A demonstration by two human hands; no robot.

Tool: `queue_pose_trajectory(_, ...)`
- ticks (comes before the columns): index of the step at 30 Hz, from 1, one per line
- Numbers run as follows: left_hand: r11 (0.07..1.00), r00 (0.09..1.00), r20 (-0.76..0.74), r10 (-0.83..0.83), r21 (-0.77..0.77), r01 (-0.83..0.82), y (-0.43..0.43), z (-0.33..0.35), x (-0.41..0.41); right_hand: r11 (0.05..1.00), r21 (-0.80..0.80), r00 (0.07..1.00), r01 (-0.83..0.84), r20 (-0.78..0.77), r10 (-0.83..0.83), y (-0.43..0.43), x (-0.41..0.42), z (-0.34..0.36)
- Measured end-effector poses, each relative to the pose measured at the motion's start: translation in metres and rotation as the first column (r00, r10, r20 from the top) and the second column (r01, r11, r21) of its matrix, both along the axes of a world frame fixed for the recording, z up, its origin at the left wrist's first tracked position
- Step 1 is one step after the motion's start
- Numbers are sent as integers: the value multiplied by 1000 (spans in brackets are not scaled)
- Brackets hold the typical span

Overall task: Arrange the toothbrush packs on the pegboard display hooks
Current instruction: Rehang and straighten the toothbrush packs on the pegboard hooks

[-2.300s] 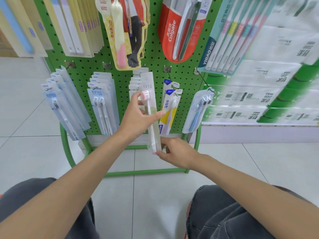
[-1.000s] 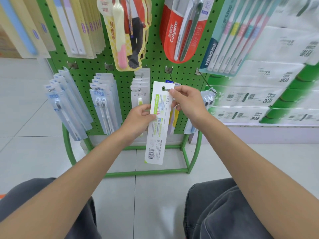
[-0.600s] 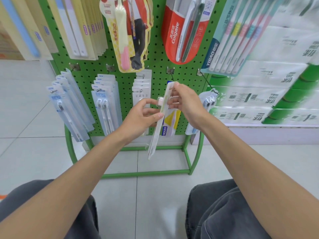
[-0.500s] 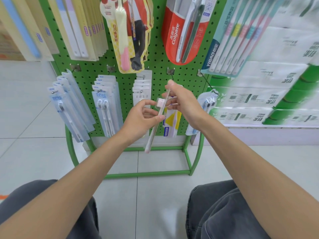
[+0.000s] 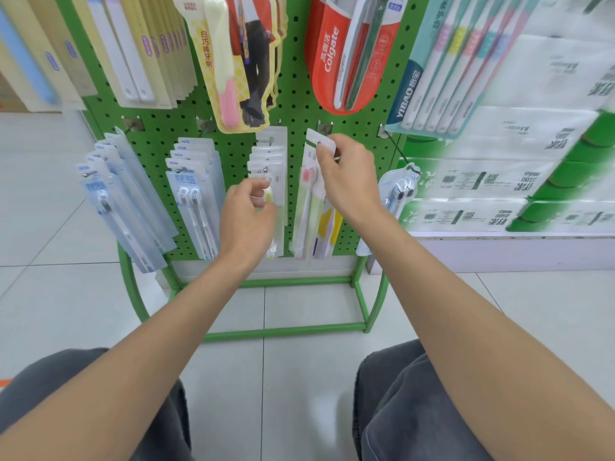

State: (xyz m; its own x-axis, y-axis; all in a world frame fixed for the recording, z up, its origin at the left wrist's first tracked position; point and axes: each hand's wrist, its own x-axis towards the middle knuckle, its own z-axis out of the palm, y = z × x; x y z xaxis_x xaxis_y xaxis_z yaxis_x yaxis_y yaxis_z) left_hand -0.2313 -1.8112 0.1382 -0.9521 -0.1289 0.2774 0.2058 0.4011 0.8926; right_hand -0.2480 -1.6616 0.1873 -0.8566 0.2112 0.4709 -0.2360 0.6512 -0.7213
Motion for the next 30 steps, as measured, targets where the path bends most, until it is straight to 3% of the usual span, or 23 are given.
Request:
queue_pose_trajectory(10,988,999,-32,-28,-149,23,-9,-3,-9,971,198,990,134,-78,-121,-16,-47,-6)
queue_pose_trajectory(14,986,999,-27,-26,-163,21,-14,-3,-14,945,291,989,145,-4,-151,-14,-70,-2)
queue_pose_trajectory(21,989,1000,-18,-21,-149,18,-19,-7,-22,984,175,981,-37,193,3,1,-99,7)
queue_pose_trajectory(26,987,999,-16,-28,-158,25,-20,-8,-24,958,168,938,-234,297,177,7,-100,16)
queue_pose_trajectory(30,984,1000,-6,-28,-174,27,-21,-10,-22,932,262,917,-249,373,141,0,-96,14)
